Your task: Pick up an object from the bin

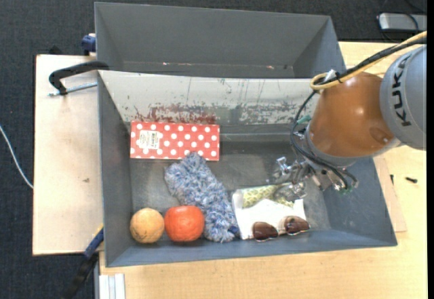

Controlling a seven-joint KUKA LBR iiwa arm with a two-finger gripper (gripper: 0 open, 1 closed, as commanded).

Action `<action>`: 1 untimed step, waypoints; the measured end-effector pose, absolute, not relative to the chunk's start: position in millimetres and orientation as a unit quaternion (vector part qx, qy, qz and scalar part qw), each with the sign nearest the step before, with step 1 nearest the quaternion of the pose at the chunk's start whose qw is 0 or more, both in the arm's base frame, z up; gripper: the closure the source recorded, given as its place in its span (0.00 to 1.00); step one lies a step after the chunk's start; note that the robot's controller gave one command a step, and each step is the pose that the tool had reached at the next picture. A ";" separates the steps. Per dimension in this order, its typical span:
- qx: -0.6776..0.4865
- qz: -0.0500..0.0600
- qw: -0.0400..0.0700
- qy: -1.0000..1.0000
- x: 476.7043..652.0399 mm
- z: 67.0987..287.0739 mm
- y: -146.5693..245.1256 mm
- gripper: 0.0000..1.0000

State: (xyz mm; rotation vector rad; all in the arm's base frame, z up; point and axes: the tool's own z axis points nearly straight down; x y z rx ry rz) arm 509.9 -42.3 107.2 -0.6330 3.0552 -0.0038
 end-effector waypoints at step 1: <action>-0.199 -0.002 0.006 0.980 516.7 80.5 -36.9 1.00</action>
Offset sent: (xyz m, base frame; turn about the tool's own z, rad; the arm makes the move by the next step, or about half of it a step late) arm 0.0202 -0.0602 0.1580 -0.2243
